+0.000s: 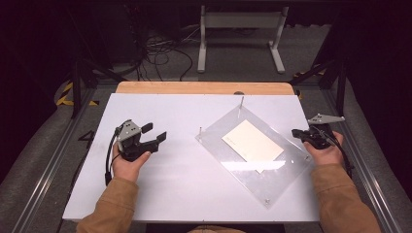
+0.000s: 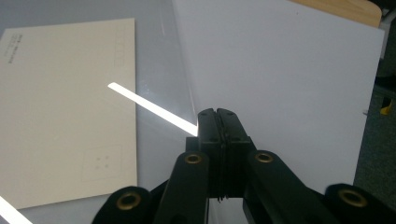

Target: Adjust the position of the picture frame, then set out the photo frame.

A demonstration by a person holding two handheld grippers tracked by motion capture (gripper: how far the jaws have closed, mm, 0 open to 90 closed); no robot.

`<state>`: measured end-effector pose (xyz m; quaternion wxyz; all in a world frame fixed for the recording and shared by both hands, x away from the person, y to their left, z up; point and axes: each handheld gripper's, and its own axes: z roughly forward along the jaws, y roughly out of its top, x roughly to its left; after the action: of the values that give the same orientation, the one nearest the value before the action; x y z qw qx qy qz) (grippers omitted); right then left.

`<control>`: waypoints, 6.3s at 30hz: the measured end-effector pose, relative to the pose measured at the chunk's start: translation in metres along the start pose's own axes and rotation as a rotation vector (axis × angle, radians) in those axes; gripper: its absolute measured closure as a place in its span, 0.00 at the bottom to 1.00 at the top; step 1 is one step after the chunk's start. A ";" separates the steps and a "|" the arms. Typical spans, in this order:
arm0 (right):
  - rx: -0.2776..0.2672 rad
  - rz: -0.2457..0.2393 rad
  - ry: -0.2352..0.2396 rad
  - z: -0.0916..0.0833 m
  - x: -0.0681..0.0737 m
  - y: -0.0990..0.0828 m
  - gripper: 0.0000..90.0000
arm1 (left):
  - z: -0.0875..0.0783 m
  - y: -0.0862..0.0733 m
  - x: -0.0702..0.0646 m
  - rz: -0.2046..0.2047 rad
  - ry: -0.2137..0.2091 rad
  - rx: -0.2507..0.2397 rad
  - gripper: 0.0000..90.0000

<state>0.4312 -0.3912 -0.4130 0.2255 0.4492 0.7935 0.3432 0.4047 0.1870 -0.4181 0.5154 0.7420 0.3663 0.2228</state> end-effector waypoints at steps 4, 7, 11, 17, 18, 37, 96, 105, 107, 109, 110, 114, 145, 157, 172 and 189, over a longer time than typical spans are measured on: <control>0.056 0.025 0.004 0.006 -0.005 -0.004 1.00 | 0.002 -0.001 -0.003 0.019 0.001 0.036 0.38; 0.111 0.025 0.007 0.009 -0.008 -0.007 1.00 | 0.002 -0.001 -0.003 0.014 -0.001 0.046 0.39; 0.141 0.027 0.010 0.008 -0.009 -0.010 1.00 | 0.000 -0.001 -0.001 -0.003 -0.006 0.049 0.39; 0.172 0.011 0.012 0.004 -0.011 -0.016 1.00 | 0.000 -0.001 -0.001 0.003 -0.010 0.061 0.39; 0.187 0.005 0.006 0.003 -0.012 -0.017 1.00 | 0.000 -0.001 -0.002 -0.001 -0.012 0.062 0.39; 0.238 0.015 0.024 -0.003 -0.021 -0.026 1.00 | 0.001 -0.002 -0.001 -0.003 -0.025 0.059 0.39; 0.268 -0.086 0.366 -0.021 0.101 -0.045 1.00 | 0.010 -0.002 -0.006 -0.018 -0.039 0.057 0.52; 0.273 -0.135 0.433 -0.020 0.119 -0.045 1.00 | 0.011 -0.002 -0.006 -0.007 -0.037 0.061 0.52; 0.273 -0.145 0.448 -0.020 0.124 -0.044 1.00 | 0.011 -0.002 -0.006 -0.009 -0.040 0.062 0.52; 0.273 -0.153 0.464 -0.018 0.128 -0.044 1.00 | 0.012 -0.002 -0.006 -0.017 -0.044 0.061 0.52; 0.271 -0.157 0.475 -0.017 0.130 -0.044 1.00 | 0.012 -0.002 -0.006 -0.020 -0.045 0.062 0.52; 0.270 -0.179 0.506 -0.015 0.137 -0.042 1.00 | 0.013 -0.002 -0.006 -0.021 -0.046 0.063 0.52; 0.236 -0.344 0.586 0.000 0.185 -0.029 1.00 | 0.011 -0.002 -0.004 -0.020 -0.046 0.054 0.52; 0.003 -0.321 0.486 -0.021 0.170 0.004 0.83 | 0.000 0.000 -0.005 0.019 -0.041 0.053 0.48; -0.155 -0.250 0.428 -0.010 0.145 0.037 0.70 | -0.003 0.001 -0.004 0.024 -0.046 0.045 0.47; -0.223 -0.186 0.355 0.028 0.111 0.090 0.73 | -0.005 0.000 -0.001 0.014 -0.057 0.043 0.46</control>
<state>0.4454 -0.2523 -0.3699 0.1610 0.2789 0.8159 0.4802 0.4008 0.1887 -0.4159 0.5079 0.7614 0.3512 0.1972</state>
